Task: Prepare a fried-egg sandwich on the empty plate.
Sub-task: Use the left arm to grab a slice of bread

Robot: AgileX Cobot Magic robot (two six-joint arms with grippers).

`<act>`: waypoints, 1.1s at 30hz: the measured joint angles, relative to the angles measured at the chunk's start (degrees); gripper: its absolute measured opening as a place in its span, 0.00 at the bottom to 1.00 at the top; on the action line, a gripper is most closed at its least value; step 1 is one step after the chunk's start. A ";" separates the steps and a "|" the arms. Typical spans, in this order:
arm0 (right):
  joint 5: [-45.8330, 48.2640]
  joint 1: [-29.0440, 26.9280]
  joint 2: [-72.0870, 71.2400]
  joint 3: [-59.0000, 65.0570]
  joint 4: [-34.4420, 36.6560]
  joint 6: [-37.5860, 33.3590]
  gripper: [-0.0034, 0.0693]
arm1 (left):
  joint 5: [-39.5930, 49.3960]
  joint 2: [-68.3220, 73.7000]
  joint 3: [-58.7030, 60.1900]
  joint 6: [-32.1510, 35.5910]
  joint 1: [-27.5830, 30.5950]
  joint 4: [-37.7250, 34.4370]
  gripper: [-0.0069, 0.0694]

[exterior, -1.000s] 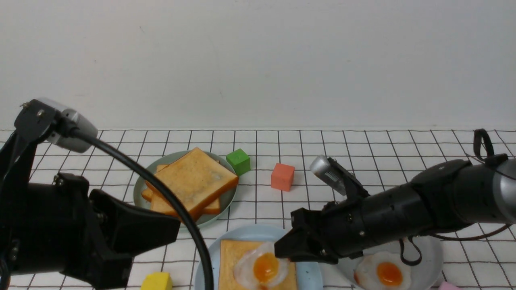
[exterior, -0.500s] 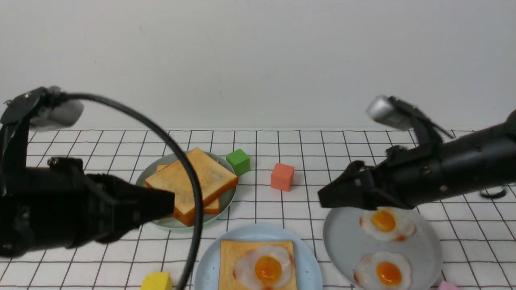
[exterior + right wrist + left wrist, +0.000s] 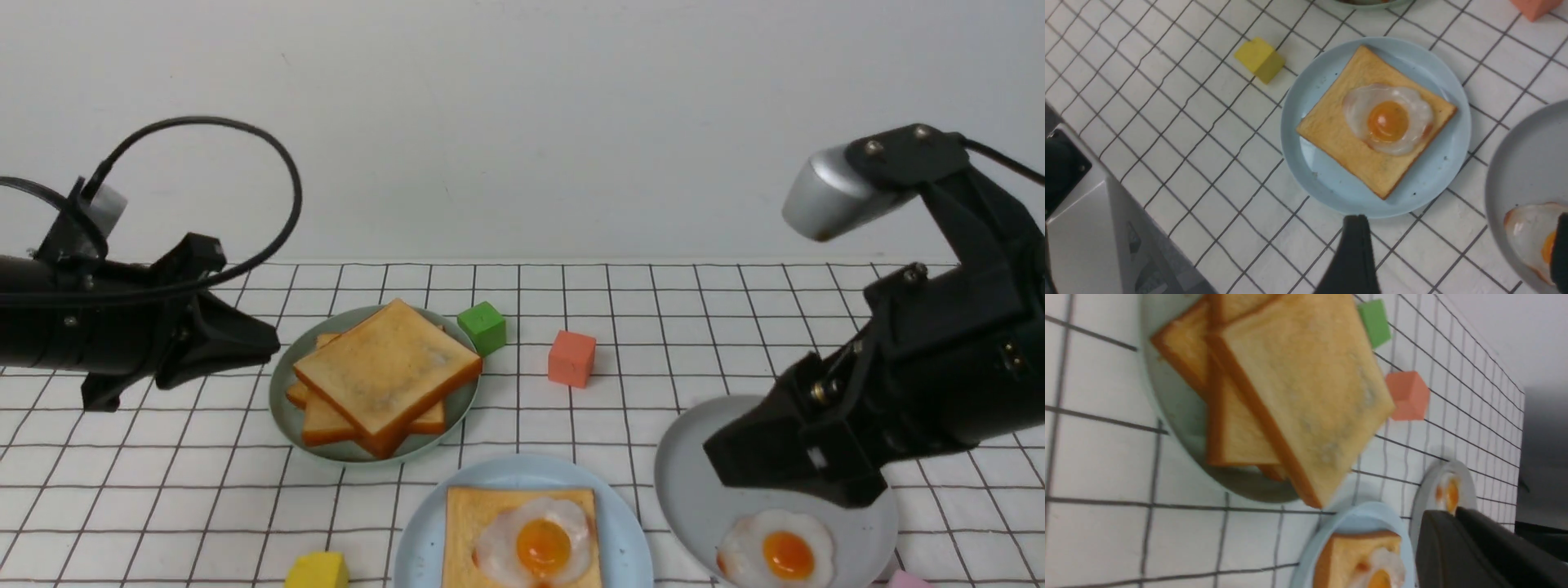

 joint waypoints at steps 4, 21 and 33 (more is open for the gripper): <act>0.12 0.47 0.00 0.00 0.15 0.00 0.86 | -0.26 7.38 -4.01 0.00 0.03 0.86 0.33; -0.57 0.47 0.00 0.00 -0.01 1.08 0.86 | -2.25 23.80 -15.97 4.47 -1.00 0.39 0.49; -0.81 0.47 0.00 0.00 -0.87 1.12 0.86 | -1.31 26.01 -16.42 9.28 -1.00 -2.69 0.17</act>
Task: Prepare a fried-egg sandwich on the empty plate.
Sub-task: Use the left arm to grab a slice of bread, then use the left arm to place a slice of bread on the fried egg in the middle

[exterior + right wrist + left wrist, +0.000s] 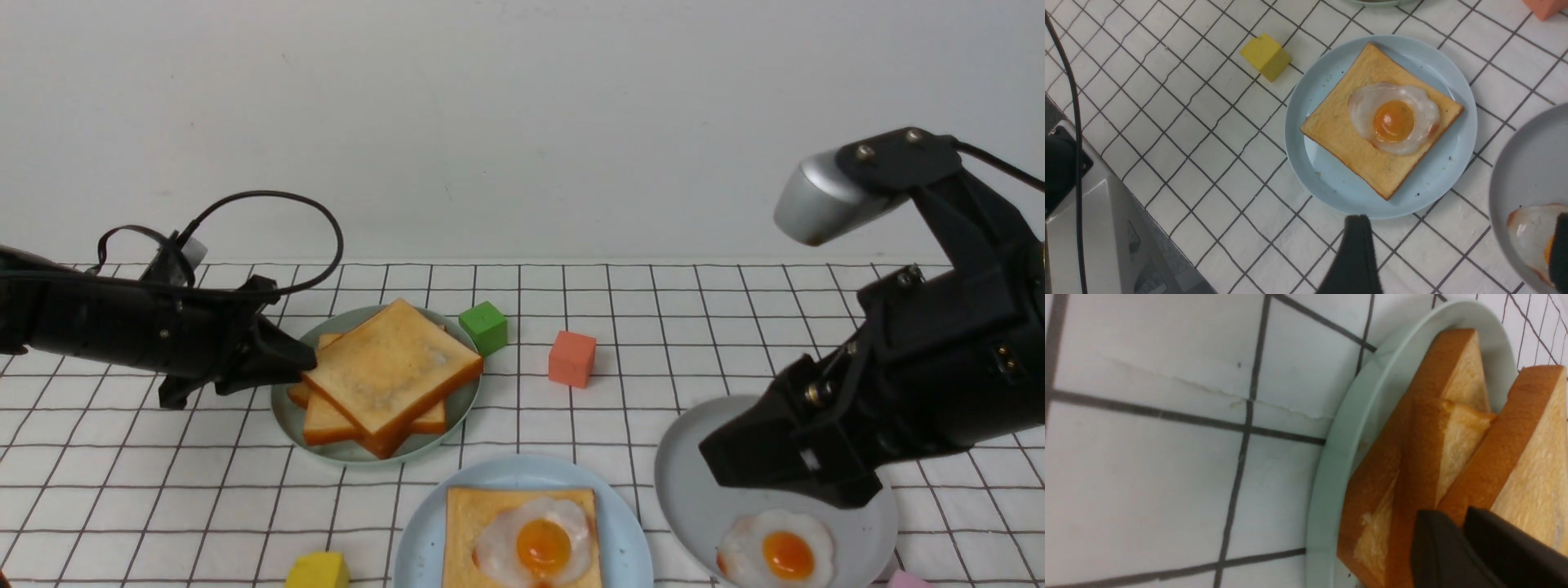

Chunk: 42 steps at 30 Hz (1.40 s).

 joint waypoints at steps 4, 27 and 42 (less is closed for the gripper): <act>0.00 0.00 0.00 0.00 -0.05 0.06 0.86 | 0.75 0.00 0.00 0.56 0.27 -0.16 0.10; 1.18 0.00 0.00 0.00 -0.42 3.23 0.86 | 10.12 -11.21 5.35 21.86 -17.52 9.53 0.09; 3.42 0.00 0.00 0.00 -0.88 4.53 0.86 | 9.21 -6.65 5.35 19.29 -18.08 7.60 0.09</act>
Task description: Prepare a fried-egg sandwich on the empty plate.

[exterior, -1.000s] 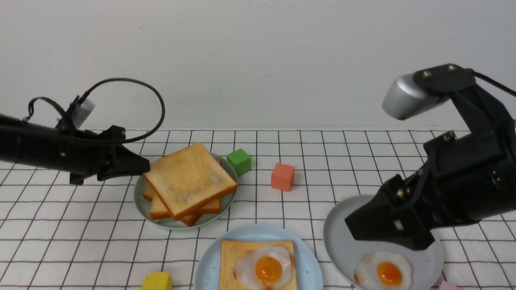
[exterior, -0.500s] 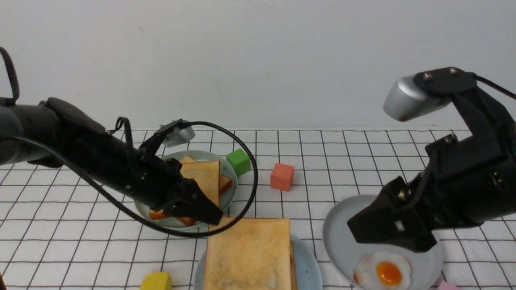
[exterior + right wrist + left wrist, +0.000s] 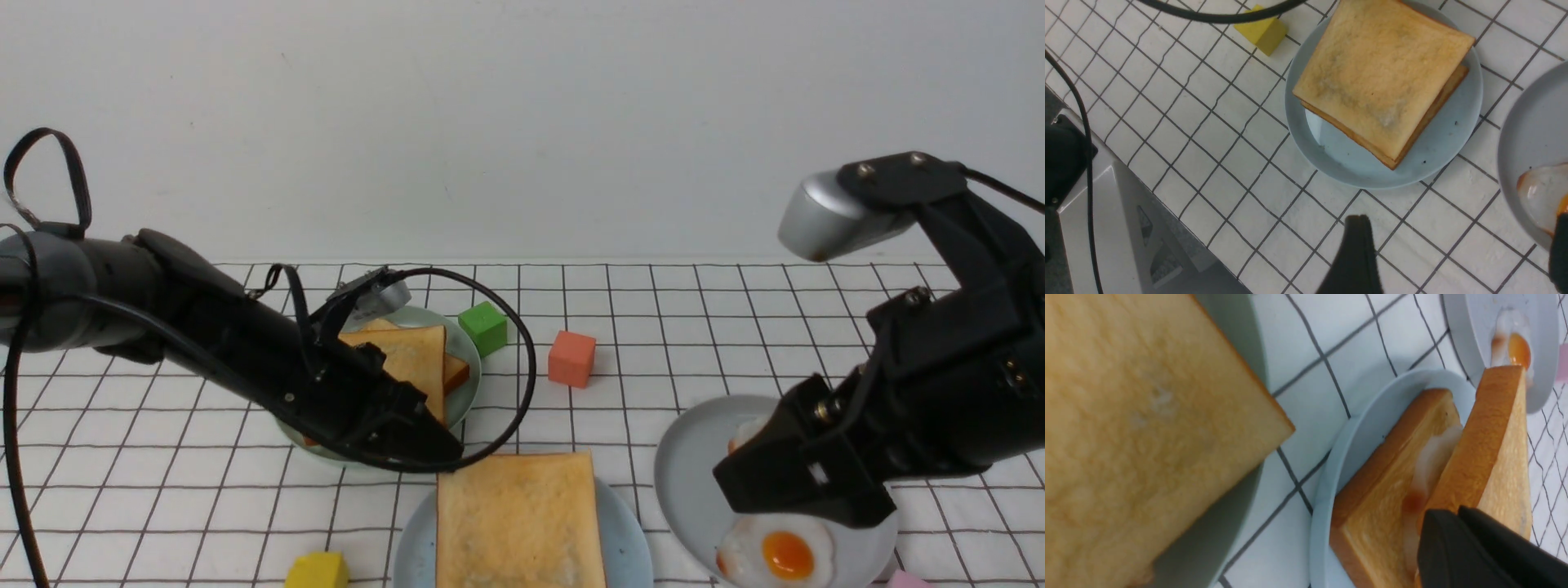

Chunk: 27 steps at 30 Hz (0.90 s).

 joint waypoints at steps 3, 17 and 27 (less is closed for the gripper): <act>0.00 0.00 0.00 0.00 -0.19 0.28 0.86 | 0.31 0.35 0.00 -0.84 0.00 1.56 0.12; -0.57 0.00 -1.18 1.00 -2.58 3.38 0.49 | 1.61 -3.74 -0.04 -12.04 0.00 6.16 0.61; -13.08 0.00 -17.43 18.81 -2.61 10.47 0.03 | 3.65 -20.00 -1.34 -31.38 0.00 14.69 0.69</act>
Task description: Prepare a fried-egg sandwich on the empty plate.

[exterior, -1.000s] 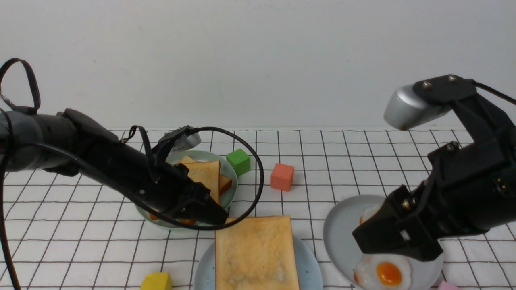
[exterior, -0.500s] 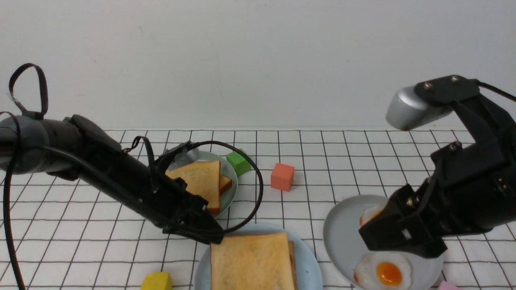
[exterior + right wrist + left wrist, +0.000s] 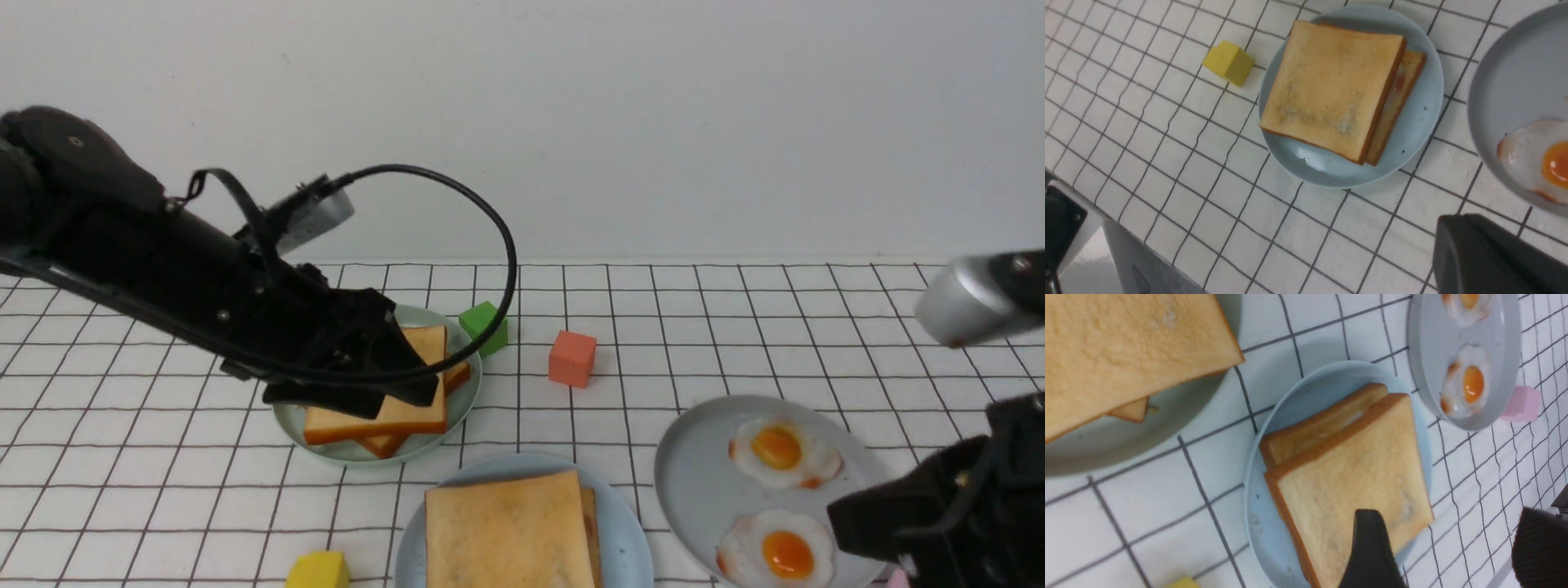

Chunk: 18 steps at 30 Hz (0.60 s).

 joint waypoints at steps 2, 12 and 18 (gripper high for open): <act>-4.60 0.00 -5.51 4.69 -0.10 0.05 0.03 | 1.62 -4.76 0.00 -2.10 0.00 2.82 0.66; -23.24 0.00 -28.10 18.67 -8.19 0.12 0.04 | 5.65 -31.98 9.46 -14.52 0.00 13.12 0.26; -26.95 0.00 -34.12 21.91 -9.44 0.12 0.04 | 3.04 -54.08 23.49 -25.86 0.00 19.11 0.07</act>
